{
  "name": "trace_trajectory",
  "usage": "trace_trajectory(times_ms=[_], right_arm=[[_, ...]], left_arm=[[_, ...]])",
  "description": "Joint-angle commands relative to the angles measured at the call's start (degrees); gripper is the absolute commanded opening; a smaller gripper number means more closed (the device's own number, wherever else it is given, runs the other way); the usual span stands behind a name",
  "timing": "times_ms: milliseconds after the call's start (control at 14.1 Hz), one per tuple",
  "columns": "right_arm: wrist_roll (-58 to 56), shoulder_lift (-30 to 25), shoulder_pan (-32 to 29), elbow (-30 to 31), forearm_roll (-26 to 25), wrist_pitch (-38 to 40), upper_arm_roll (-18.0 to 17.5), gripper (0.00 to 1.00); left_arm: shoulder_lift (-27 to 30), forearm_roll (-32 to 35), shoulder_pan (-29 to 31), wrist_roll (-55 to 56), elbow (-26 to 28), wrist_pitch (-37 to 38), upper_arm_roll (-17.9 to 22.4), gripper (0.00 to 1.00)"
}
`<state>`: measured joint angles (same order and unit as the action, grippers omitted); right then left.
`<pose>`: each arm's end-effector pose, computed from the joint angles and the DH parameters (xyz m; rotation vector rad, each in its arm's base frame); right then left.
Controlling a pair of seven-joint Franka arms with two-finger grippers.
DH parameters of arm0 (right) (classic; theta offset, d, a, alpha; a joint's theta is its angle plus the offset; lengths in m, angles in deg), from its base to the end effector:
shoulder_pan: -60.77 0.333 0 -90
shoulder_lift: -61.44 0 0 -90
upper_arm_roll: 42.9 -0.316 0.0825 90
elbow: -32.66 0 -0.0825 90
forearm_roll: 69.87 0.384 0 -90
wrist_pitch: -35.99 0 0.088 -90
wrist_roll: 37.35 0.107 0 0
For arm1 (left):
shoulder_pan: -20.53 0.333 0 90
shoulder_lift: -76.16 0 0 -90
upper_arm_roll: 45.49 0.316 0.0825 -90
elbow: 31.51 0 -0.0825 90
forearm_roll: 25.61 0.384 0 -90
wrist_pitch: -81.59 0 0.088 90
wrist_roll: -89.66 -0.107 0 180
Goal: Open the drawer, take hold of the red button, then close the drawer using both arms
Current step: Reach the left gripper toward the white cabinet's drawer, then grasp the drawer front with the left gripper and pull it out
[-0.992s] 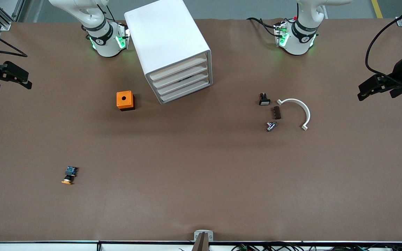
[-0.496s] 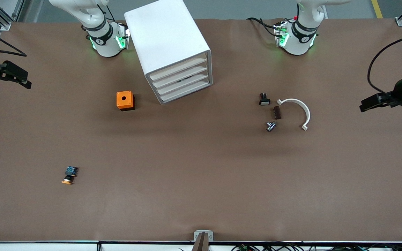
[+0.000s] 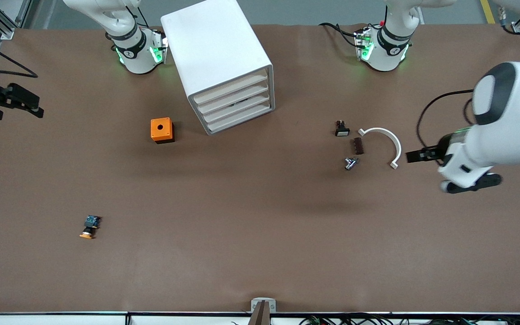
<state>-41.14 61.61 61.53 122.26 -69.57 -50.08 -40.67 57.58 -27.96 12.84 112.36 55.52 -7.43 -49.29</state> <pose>0.5478 -0.0134 0.6203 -3.1313 -0.0637 0.1007 0.6122 -0.1241 0.4553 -3.0670 -0.3097 0.4570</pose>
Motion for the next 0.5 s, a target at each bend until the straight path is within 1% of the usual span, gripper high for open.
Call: trace_trajectory(times_ms=[0,71,213,354,425], right_arm=[[0.1,5.25,-0.5,-1.18,-0.21,-0.33,0.14,1.0],[0.1,6.32,-0.76,-1.18,-0.21,-0.33,0.32,1.0],[0.01,8.34,-1.99,-1.18,-0.82,-1.2,0.32,1.0],[-0.34,9.49,-2.78,-1.18,-1.0,-1.64,0.32,1.0],[-0.43,9.58,-2.78,-1.18,-1.09,-1.65,0.32,1.0]], left_arm=[[-1.89,-5.61,-5.64,12.65,-1.68,1.13,-0.24,1.0],[-3.29,-9.99,-7.84,20.98,-1.94,1.04,-0.24,1.0],[-7.33,-16.16,-10.92,34.62,-4.57,1.04,-0.24,1.0],[-11.46,-21.52,-13.74,45.1,-6.5,0.96,-0.24,1.0],[-14.0,-24.68,-14.19,50.28,-7.82,0.96,-0.24,1.0]])
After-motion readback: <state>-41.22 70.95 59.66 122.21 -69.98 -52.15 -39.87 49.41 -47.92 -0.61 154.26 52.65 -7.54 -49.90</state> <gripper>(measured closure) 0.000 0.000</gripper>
